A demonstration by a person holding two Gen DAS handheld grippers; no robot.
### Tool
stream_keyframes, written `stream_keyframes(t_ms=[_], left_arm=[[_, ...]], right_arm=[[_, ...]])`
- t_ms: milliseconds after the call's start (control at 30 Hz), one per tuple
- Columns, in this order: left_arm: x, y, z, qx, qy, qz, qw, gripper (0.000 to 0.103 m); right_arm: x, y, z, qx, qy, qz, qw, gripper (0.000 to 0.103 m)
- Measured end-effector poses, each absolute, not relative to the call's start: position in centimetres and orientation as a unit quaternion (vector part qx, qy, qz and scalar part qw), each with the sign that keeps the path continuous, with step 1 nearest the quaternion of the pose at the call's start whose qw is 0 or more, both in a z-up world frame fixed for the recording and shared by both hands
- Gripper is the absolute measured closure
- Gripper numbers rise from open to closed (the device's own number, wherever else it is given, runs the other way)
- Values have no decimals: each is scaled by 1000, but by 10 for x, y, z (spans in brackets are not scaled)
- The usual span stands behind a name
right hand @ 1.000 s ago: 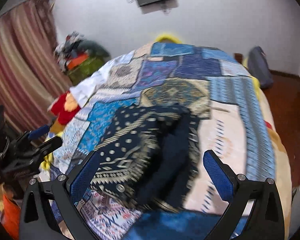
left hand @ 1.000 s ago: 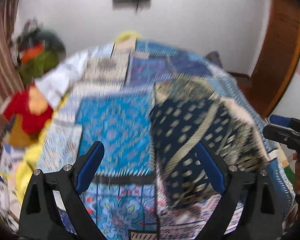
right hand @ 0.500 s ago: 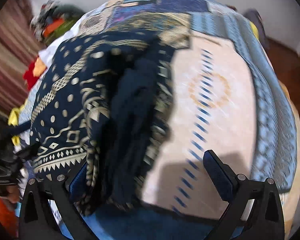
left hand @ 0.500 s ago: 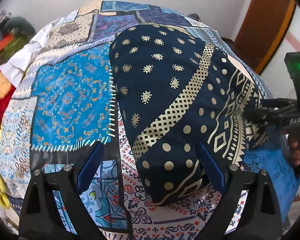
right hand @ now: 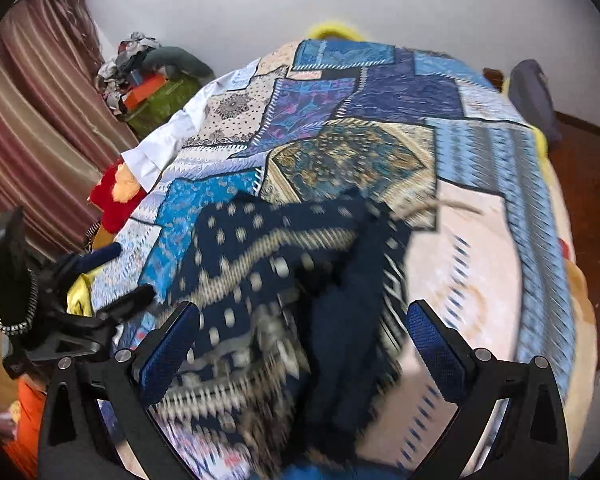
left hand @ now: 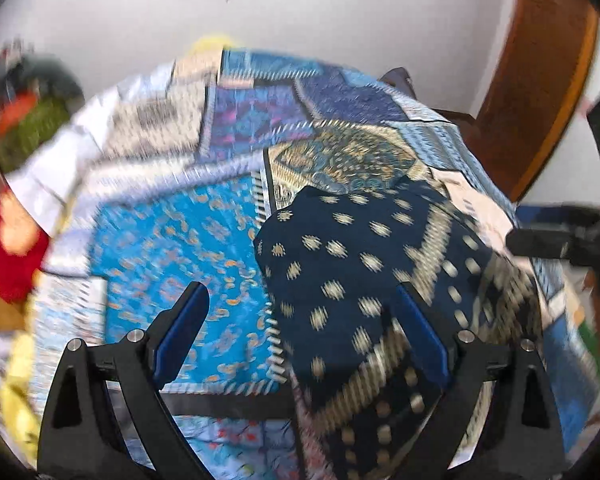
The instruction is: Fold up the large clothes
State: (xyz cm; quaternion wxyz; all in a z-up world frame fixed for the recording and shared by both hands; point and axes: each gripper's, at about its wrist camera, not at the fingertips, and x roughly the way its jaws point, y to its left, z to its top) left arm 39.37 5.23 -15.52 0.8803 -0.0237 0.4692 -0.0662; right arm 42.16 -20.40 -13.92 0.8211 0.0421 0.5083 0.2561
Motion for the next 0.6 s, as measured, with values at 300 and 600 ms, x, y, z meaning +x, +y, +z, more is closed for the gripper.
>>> stream_keyframes(t_ms=[300, 600], left_arm=[[434, 87, -186, -114, 508, -54, 852, 9], [410, 117, -182, -193, 509, -146, 826, 8]], right_arm=[[484, -201, -217, 78, 608, 231, 756, 0], [464, -232, -180, 102, 576, 252, 770, 0]])
